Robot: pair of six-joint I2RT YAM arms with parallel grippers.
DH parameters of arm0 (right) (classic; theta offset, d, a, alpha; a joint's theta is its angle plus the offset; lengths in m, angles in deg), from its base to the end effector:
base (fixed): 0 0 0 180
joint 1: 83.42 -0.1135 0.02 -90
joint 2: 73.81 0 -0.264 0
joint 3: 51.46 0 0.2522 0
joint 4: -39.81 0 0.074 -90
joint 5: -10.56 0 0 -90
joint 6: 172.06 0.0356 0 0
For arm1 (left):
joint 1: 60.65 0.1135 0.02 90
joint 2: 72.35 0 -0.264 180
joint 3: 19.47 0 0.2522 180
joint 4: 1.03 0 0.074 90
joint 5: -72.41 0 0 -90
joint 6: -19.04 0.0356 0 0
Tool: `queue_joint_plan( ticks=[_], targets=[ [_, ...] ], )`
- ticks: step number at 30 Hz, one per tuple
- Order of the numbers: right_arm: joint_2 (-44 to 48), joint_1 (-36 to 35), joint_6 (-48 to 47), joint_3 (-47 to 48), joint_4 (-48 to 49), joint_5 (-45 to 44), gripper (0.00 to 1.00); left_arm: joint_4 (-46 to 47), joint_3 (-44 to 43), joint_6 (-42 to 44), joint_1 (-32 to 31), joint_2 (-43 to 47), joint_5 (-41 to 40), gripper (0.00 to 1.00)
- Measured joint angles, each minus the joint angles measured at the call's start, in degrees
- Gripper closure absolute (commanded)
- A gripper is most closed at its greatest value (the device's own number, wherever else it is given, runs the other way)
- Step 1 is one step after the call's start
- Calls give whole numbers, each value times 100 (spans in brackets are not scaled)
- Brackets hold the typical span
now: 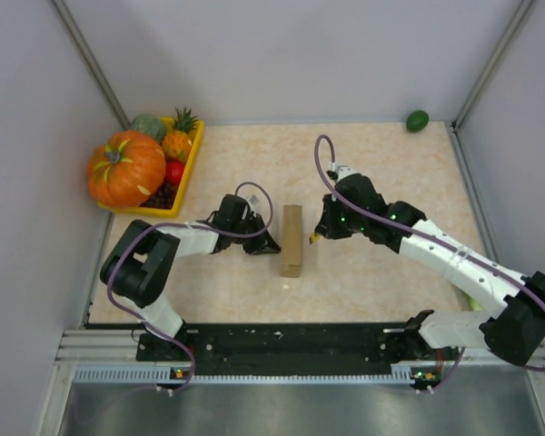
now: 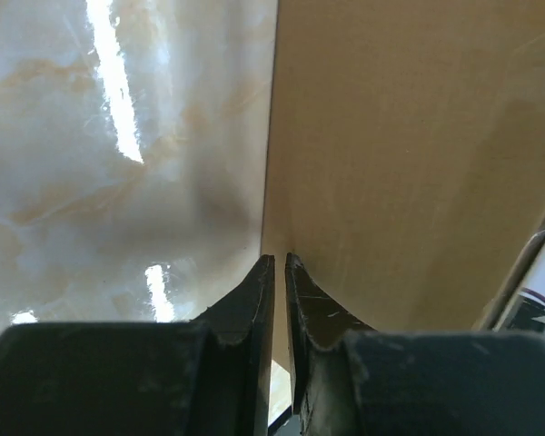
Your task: Unpack the express box
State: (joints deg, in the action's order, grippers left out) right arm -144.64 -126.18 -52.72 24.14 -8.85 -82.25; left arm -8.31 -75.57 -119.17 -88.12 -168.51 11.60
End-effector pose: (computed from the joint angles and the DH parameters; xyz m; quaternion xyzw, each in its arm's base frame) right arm 0.1947 0.1777 0.3079 -0.0979 0.9147 0.2122 0.3298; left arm 0.2693 -0.1596 0.1364 -0.0721 0.9032 -0.4013 0.1340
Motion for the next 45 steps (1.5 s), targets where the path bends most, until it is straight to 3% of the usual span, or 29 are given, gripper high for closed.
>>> queue_joint_plan(
  ticks=[10, 16, 26, 31, 35, 45],
  targets=[
    [-166, -24, -42, 85, 68, 33, 100, -400, 2, 170, 17, 9, -216, 83],
    [-61, -116, -131, 85, 101, 48, 100, -1226, -146, 474, 59, 483, -688, 76],
    [671, -1956, -710, -540, 1064, -621, 100, -1991, -1768, 1158, 138, 1311, -1268, 66],
    [553, -2675, -1032, -1082, 1805, -1276, 100, -1779, -2498, 1335, 184, 909, -793, 63],
    [-70, -3093, -1449, -1097, 2531, -1847, 100, -1534, -3080, 1414, 186, 162, -83, 61],
    [-1434, -3239, -2057, -1095, 3307, -3082, 100, -1115, -3462, 1499, 105, -949, 1565, 60]
  ],
)
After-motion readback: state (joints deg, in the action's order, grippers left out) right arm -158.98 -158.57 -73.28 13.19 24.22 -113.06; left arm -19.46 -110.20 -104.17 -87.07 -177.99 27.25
